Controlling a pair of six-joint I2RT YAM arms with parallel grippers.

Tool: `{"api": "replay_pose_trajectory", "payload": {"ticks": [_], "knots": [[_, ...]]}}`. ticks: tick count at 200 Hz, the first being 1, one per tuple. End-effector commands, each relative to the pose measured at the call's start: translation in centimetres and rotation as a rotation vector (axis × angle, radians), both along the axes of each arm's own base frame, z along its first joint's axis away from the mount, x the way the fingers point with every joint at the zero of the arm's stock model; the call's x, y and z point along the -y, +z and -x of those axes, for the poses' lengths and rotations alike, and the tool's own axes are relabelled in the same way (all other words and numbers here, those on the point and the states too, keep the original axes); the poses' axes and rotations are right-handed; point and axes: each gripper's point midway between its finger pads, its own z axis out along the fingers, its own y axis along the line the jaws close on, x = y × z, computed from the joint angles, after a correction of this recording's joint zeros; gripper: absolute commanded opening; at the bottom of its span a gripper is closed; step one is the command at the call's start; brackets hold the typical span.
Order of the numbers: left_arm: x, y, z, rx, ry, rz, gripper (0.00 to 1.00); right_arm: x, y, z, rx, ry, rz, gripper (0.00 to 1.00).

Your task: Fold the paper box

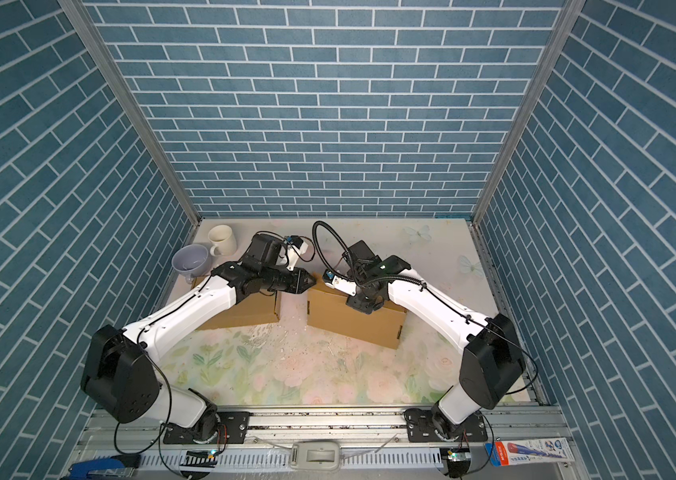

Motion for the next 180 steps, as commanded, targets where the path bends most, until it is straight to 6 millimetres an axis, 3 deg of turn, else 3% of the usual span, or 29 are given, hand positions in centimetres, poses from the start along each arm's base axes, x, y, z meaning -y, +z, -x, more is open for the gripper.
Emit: {"api": "replay_pose_trajectory", "payload": {"ticks": [1, 33, 63, 96, 132, 180], "knots": [[-0.3, 2.1, 0.0, 0.010, 0.007, 0.093, 0.35, 1.3, -1.7, 0.2, 0.000, -0.029, 0.071, 0.49], [-0.7, 3.4, -0.5, 0.004, 0.022, 0.150, 0.46, 1.0, -1.9, 0.4, 0.003, -0.028, 0.077, 0.48], [-1.5, 4.0, -2.3, -0.011, 0.080, 0.158, 0.48, 1.1, -1.9, 0.7, 0.014, -0.029, 0.090, 0.48], [-0.1, 4.3, -3.7, -0.051, 0.076, 0.189, 0.49, 1.0, -1.8, 0.8, 0.027, -0.030, 0.097, 0.48], [0.6, 3.2, -2.9, -0.097, 0.030, 0.167, 0.47, 0.9, -1.8, 0.9, 0.031, -0.028, 0.101, 0.48], [-0.4, 0.2, -0.3, -0.152, -0.018, 0.092, 0.46, 0.9, -2.0, 0.9, 0.029, -0.028, 0.105, 0.48]]}}
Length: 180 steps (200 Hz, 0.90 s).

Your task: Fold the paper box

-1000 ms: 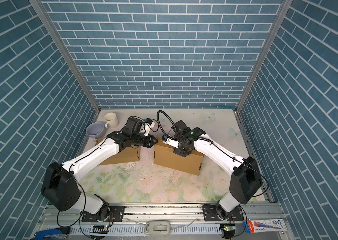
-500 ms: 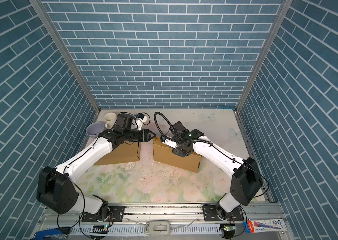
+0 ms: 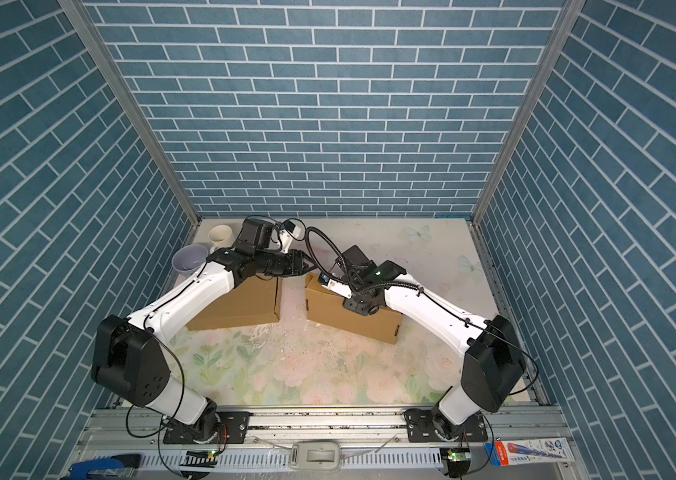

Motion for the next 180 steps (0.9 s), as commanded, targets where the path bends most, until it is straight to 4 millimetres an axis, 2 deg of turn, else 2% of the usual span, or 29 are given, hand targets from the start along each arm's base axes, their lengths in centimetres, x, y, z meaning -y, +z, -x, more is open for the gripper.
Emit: {"api": "replay_pose_trajectory", "payload": {"ticks": [1, 26, 75, 97, 125, 149, 180], "knots": [[-0.5, -1.9, 2.1, -0.045, -0.055, -0.049, 0.46, 1.5, -2.2, 0.8, -0.040, -0.024, 0.077, 0.48], [-1.0, -4.1, 2.8, -0.078, -0.072, -0.091, 0.44, 1.6, -2.3, 0.8, -0.042, -0.023, 0.078, 0.49], [-1.4, -6.0, 3.2, -0.103, -0.076, -0.115, 0.42, 1.4, -2.5, 0.9, -0.051, -0.021, 0.069, 0.58], [-1.8, -6.6, 3.5, -0.111, -0.074, -0.123, 0.41, 1.4, -2.0, 0.7, -0.032, -0.027, 0.059, 0.62], [-2.6, -6.4, 3.7, -0.109, -0.055, -0.120, 0.38, 1.3, -1.8, 0.8, -0.032, -0.024, 0.048, 0.64], [-3.0, -5.7, 3.9, -0.092, -0.055, -0.127, 0.43, 1.3, -2.4, 0.8, -0.046, -0.026, 0.057, 0.64], [-3.6, -7.9, 4.7, -0.137, -0.063, -0.148, 0.42, 1.2, -2.2, 0.8, -0.044, -0.028, 0.044, 0.65]]}}
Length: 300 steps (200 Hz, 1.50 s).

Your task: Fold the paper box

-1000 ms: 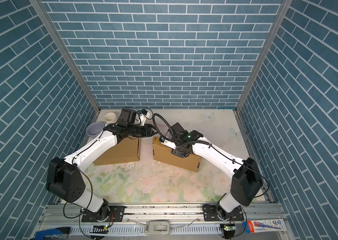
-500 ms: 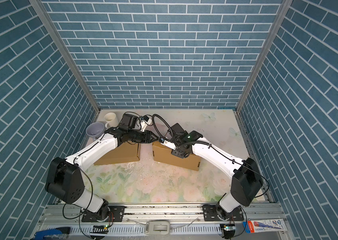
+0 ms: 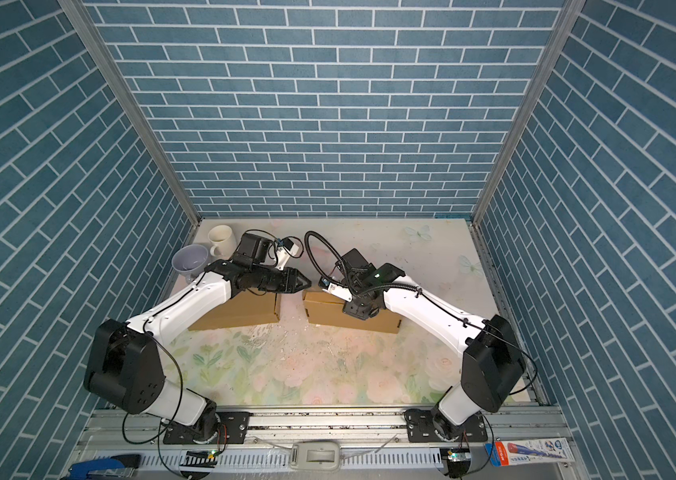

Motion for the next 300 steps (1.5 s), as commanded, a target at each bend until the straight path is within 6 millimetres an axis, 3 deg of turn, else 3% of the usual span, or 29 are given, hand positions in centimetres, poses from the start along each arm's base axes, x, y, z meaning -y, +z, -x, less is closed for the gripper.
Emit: {"api": "replay_pose_trajectory", "payload": {"ticks": [1, 45, 92, 117, 158, 200, 227, 260, 282, 300], "knots": [[-1.5, -3.5, 2.0, -0.097, -0.001, -0.079, 0.42, 0.9, -1.2, 0.4, -0.031, -0.032, 0.028, 0.65], [-0.9, -1.2, 1.0, -0.051, 0.018, -0.027, 0.44, 0.4, -1.2, 0.4, -0.052, -0.028, 0.009, 0.66], [-0.8, 4.3, 0.5, 0.043, 0.052, 0.036, 0.53, 0.5, -2.1, 0.4, -0.076, -0.036, 0.012, 0.65], [-0.7, 4.9, 0.8, 0.041, 0.063, 0.070, 0.53, 0.4, -2.1, 0.4, -0.079, -0.035, 0.009, 0.65], [-0.1, 4.0, 1.9, 0.024, 0.044, 0.099, 0.53, 0.5, -2.2, 0.3, -0.081, -0.035, 0.014, 0.65], [0.2, 0.3, 2.2, -0.047, 0.007, 0.064, 0.47, 0.6, -2.1, 0.2, -0.087, -0.038, 0.015, 0.65], [-0.7, -2.3, 3.2, -0.092, -0.003, 0.020, 0.41, 0.6, -1.9, -0.1, -0.090, -0.042, 0.007, 0.66], [-0.9, -3.4, 3.1, -0.098, 0.002, 0.011, 0.40, 0.1, -1.8, -0.2, -0.109, -0.036, 0.000, 0.67], [-0.6, -4.0, 2.6, -0.112, 0.003, 0.004, 0.40, -0.5, -0.7, 0.1, -0.121, -0.032, -0.045, 0.72], [-0.6, -4.6, 2.4, -0.121, 0.004, -0.002, 0.39, -0.9, 1.6, 0.2, -0.110, -0.036, -0.127, 0.77]]}}
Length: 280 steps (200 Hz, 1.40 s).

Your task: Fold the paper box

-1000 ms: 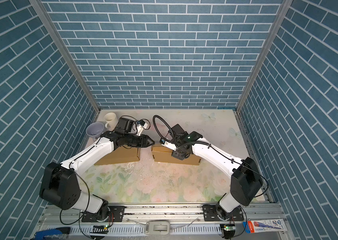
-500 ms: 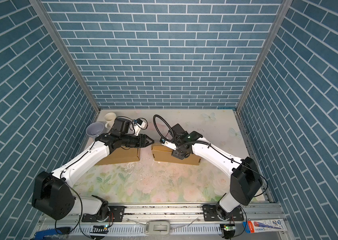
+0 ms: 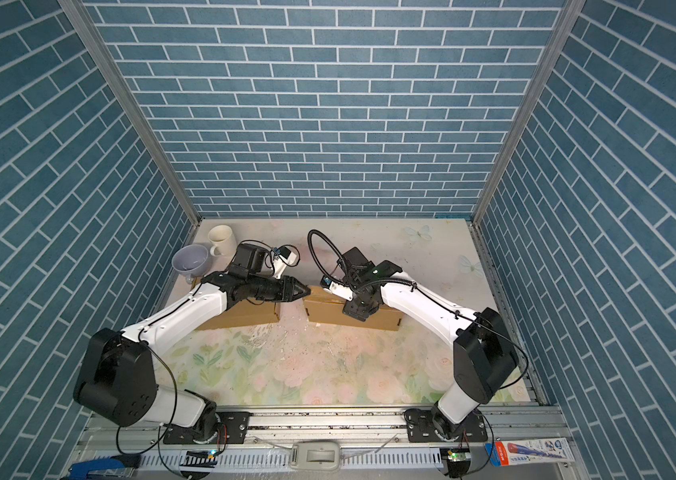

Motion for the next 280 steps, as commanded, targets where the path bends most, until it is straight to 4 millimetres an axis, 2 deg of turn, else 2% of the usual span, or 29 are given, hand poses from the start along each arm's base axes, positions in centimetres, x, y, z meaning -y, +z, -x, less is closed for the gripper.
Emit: {"api": "replay_pose_trajectory", "payload": {"ticks": [1, 22, 41, 61, 74, 87, 102, 117, 138, 157, 179, 206, 227, 254, 267, 280], "knots": [[-0.9, -3.8, 0.6, -0.090, 0.011, -0.089, 0.40, -0.9, 3.3, 0.4, -0.016, -0.021, -0.114, 0.78], [-1.0, -4.0, 0.6, -0.092, 0.015, -0.088, 0.39, -0.9, 6.9, 0.0, 0.021, -0.062, -0.252, 0.84], [-0.9, -4.0, 0.5, -0.089, 0.023, -0.084, 0.40, 0.1, 10.2, -0.9, 0.061, -0.143, -0.370, 0.86], [-0.9, -3.8, 0.4, -0.084, 0.028, -0.081, 0.40, 2.0, 12.7, -1.7, 0.088, -0.281, -0.467, 0.85], [-1.0, -3.8, 0.3, -0.081, 0.037, -0.084, 0.40, 4.2, 13.4, -2.6, 0.086, -0.465, -0.523, 0.83], [-1.0, -3.7, 0.1, -0.076, 0.047, -0.085, 0.40, 7.5, 12.9, -3.3, 0.017, -0.735, -0.561, 0.77], [-1.0, -3.5, 0.0, -0.076, 0.058, -0.078, 0.40, 11.7, 11.0, -2.7, -0.102, -1.015, -0.530, 0.70], [-1.1, -3.4, 0.0, -0.067, 0.068, -0.071, 0.40, 13.7, 9.4, -1.1, -0.223, -1.162, -0.544, 0.67], [-1.0, -3.5, -0.1, -0.071, 0.069, -0.072, 0.40, 13.9, 8.5, 0.9, -0.352, -1.229, -0.622, 0.66], [-0.8, -3.7, -0.2, -0.077, 0.064, -0.074, 0.40, 12.9, 8.4, 2.1, -0.453, -1.219, -0.658, 0.65], [-0.4, -3.7, -0.3, -0.080, 0.055, -0.076, 0.39, 12.3, 7.8, 2.6, -0.510, -1.210, -0.665, 0.64], [-0.3, -3.9, -0.3, -0.077, 0.050, -0.086, 0.39, 12.4, 5.9, 3.1, -0.541, -1.219, -0.621, 0.60], [-0.4, -4.1, -0.3, -0.079, 0.049, -0.094, 0.39, 13.9, 3.4, 3.2, -0.490, -1.261, -0.526, 0.54], [-0.4, -4.6, -0.3, -0.087, 0.043, -0.105, 0.39, 15.9, 0.6, 3.2, -0.433, -1.298, -0.392, 0.38], [-0.4, -4.9, -0.2, -0.093, 0.042, -0.107, 0.39, 15.8, 0.8, 3.0, -0.430, -1.291, -0.397, 0.37], [-0.4, -4.8, -0.3, -0.093, 0.044, -0.105, 0.39, 15.1, 2.4, 2.8, -0.436, -1.266, -0.457, 0.37]]}}
